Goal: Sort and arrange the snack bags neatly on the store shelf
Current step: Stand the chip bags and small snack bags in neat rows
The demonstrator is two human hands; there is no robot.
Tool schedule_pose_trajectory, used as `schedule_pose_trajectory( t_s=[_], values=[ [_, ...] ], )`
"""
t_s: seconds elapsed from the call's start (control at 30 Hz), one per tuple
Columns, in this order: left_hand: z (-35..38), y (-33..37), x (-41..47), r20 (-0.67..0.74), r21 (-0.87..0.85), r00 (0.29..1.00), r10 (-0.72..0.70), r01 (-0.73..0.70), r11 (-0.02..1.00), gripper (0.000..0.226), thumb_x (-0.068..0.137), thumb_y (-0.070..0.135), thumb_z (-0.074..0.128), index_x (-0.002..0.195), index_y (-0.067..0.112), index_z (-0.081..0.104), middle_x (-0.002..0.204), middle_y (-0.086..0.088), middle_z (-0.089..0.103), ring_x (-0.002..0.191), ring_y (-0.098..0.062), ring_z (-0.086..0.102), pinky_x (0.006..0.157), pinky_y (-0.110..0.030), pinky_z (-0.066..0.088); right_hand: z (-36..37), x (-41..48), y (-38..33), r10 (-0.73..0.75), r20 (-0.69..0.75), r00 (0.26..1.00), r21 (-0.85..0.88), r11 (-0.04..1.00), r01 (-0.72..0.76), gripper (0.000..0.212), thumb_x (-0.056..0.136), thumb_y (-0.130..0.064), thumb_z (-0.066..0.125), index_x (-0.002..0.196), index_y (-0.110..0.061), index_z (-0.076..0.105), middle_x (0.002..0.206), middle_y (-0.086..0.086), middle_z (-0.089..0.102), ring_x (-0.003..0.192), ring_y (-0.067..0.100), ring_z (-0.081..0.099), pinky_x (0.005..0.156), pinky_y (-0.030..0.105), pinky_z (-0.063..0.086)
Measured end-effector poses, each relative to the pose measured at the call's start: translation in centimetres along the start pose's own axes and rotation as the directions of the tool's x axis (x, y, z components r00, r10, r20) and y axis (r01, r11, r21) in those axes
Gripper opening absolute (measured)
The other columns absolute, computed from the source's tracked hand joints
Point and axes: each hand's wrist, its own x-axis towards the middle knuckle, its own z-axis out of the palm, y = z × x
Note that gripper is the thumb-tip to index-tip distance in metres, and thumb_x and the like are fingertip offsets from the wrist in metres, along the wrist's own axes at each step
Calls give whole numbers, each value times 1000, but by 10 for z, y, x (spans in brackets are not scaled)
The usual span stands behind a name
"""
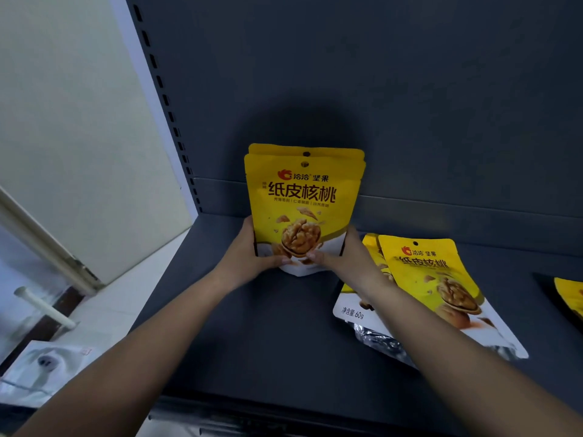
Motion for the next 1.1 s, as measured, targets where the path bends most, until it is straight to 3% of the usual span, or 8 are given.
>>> schedule_pose_trajectory(
  t_s=[0.2, 0.37, 0.6, 0.7, 0.8, 0.87, 1.0, 1.1],
  values=[
    [-2, 2, 18, -95, 115, 991, 98, -86, 990, 91, 61, 39, 79, 136, 24, 30, 137, -1, 42, 127, -15, 42, 102, -28, 37, 13, 26, 10, -2, -67, 998, -174, 985, -10, 83, 76, -19, 77, 143, -14, 29, 140, 6, 47, 130, 22, 42, 104, 34, 39],
    [-6, 1, 28, -114, 124, 988, 108, -94, 988, 81, 68, 23, 82, 130, 27, 31, 131, 4, 43, 124, -13, 43, 94, -19, 36, 21, 34, 12, 44, -101, 994, -250, 966, -68, 93, 78, -22, 76, 149, -9, 17, 146, 8, 40, 134, 26, 38, 104, 32, 36],
    [-11, -3, 17, -138, 147, 988, 71, -51, 988, 78, 73, 10, 80, 136, 16, 34, 125, 10, 47, 116, -2, 44, 83, 1, 36, 25, 31, 0, 100, -18, 995, -224, 969, -101, 66, 80, -12, 72, 136, -10, 36, 135, 7, 52, 124, 25, 49, 96, 30, 42],
    [-19, 7, 11, -140, 96, 990, 23, -10, 995, 88, 63, 20, 88, 133, 16, 35, 126, 6, 48, 118, -6, 45, 93, -15, 42, 15, 28, -16, 155, -16, 988, -203, 967, -155, 56, 81, -6, 67, 129, -7, 38, 123, 9, 55, 116, 26, 52, 88, 35, 47],
    [-15, 20, -8, -370, 179, 928, -42, 116, 977, 87, 63, 26, 88, 131, 3, 39, 120, -3, 42, 112, -15, 43, 93, -32, 42, -25, 11, -32, 134, -22, 991, -260, 956, -135, 62, 82, -6, 66, 137, -5, 37, 134, 10, 49, 126, 25, 46, 91, 30, 44],
    [-3, 31, -28, -495, 214, 869, 14, 106, 971, 55, 75, 16, 79, 118, 5, 47, 104, -4, 44, 96, -15, 45, 81, -28, 42, -62, -7, -36, 123, -42, 992, -327, 936, -130, 61, 86, -11, 65, 141, -9, 39, 141, 6, 45, 125, 18, 45, 84, 22, 46],
    [38, 53, -45, -195, 159, 980, 34, -3, 987, 16, 83, 15, 68, 91, 20, 56, 80, 5, 56, 70, 0, 51, 65, -19, 40, -130, -43, -15, 185, -220, 958, -557, 782, -279, 49, 88, -29, 63, 134, -15, 50, 136, 9, 50, 122, 25, 48, 84, 24, 37],
    [78, 65, -40, 82, 241, 995, -59, 38, 970, 25, 88, 27, 65, 109, 15, 58, 99, 4, 59, 94, -7, 56, 81, -23, 45, -150, -67, 10, 312, -292, 904, -609, 668, -427, 58, 86, -46, 60, 134, -16, 46, 134, 14, 48, 121, 33, 48, 94, 38, 42]
  ],
)
